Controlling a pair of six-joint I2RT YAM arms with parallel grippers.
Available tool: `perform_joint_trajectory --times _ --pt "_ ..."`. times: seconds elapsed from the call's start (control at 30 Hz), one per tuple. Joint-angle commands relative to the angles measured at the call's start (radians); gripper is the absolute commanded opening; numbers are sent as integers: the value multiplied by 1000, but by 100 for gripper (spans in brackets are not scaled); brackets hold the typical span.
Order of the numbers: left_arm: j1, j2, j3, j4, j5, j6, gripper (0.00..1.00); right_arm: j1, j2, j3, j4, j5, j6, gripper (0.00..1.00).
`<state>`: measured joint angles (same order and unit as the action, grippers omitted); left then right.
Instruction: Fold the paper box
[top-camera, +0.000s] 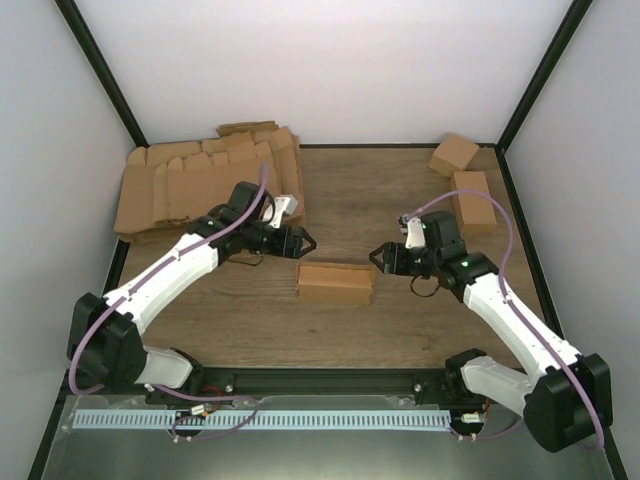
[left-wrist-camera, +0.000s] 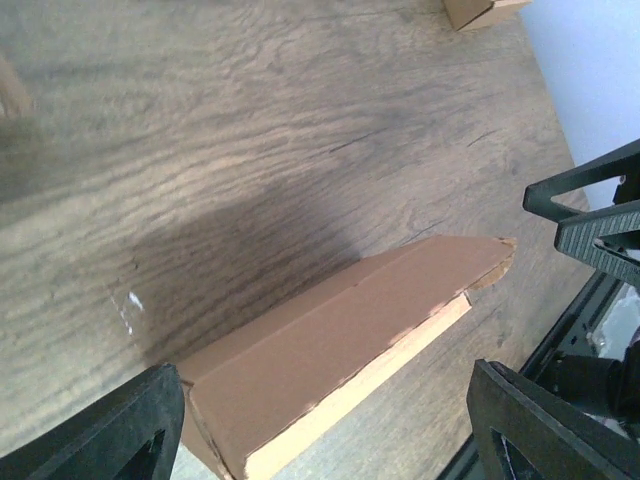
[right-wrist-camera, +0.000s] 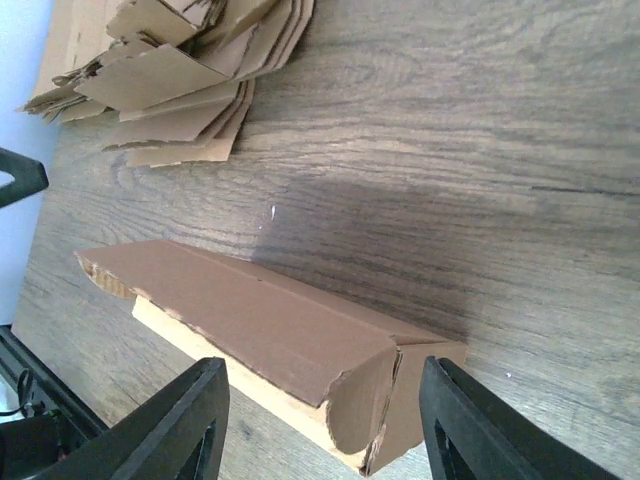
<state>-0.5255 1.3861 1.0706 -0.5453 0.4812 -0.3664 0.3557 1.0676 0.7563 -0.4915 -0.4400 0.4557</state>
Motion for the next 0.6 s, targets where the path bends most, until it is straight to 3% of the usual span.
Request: perform_joint_trajectory --times 0.0,0.2,0.57 --pt "-49 26 84 -47 -74 128 80 38 -75 6 -16 82 -35 54" --pt "-128 64 136 -64 -192 164 80 200 -135 -35 -23 318 33 48" --pt "-138 -93 28 -53 -297 86 79 309 -139 -85 18 460 91 39"
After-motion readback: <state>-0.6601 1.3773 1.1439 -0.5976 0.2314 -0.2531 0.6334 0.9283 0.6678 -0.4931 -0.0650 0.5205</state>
